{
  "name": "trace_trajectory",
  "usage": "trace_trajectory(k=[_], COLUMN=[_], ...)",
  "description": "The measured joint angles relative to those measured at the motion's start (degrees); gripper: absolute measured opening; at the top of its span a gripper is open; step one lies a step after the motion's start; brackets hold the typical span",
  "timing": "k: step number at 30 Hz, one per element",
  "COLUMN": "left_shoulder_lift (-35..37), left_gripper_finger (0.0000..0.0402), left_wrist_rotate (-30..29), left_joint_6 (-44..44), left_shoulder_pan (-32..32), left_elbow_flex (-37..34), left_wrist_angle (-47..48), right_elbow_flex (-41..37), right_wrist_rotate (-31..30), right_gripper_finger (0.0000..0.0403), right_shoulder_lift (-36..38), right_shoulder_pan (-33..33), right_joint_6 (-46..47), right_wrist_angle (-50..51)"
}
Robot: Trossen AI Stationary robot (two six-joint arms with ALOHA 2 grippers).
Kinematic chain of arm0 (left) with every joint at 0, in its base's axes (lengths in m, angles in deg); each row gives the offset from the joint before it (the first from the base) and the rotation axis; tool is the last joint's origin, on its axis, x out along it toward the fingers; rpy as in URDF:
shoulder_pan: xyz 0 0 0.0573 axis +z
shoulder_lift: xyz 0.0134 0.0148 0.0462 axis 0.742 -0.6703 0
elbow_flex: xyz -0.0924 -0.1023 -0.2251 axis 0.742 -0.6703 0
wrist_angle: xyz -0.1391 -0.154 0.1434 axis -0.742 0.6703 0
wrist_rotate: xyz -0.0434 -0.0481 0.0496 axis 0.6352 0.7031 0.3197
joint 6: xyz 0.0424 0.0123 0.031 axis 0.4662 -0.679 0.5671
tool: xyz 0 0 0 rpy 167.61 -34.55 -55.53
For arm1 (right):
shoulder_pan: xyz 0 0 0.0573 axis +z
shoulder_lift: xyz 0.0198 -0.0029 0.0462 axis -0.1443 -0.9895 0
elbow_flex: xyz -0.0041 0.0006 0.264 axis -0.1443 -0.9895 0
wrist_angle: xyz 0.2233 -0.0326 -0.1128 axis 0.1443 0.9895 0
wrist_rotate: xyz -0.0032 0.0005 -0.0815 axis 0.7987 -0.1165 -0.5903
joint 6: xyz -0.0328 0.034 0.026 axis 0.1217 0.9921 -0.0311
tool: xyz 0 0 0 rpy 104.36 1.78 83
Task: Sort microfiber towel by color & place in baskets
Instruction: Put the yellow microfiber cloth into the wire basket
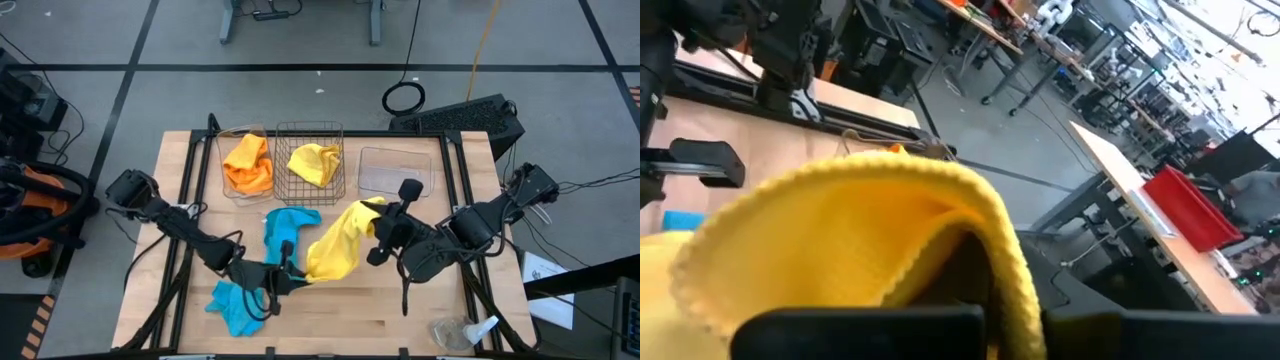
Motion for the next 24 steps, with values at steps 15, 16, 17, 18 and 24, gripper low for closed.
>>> trace_trajectory(k=[15, 16, 17, 18, 24], left_shoulder_lift=[5.97, 6.52, 7.09, 7.62, 9.66], left_gripper_finger=[0.0213, 0.0218, 0.0223, 0.0227, 0.0257], left_wrist_rotate=[-1.41, -2.14, -3.22, -4.86, -13.97], left_joint_6=[-6.44, -7.09, -7.34, -7.39, -8.9], left_shoulder_pan=[-6.74, -7.59, -8.33, -9.07, -11.05], left_elbow_flex=[0.0, 0.0, 0.0, 0.0, 0.0], left_wrist_angle=[7.75, 7.81, 7.92, 7.95, 12.33], right_elbow_flex=[-0.01, -0.01, -0.01, -0.01, -0.01], right_wrist_rotate=[0.33, 0.35, 0.4, 0.42, 0.67], right_gripper_finger=[0.0002, 0.0002, 0.0002, 0.0002, 0.0002], right_shoulder_lift=[1.23, 1.23, 1.22, 1.21, 1.21], right_shoulder_pan=[0.06, 0.0, -0.11, -0.16, -0.14], right_joint_6=[4.84, 5.69, 6.43, 7.17, 10.68], right_wrist_angle=[2.72, 3.4, 3.95, 4.51, 4.77])
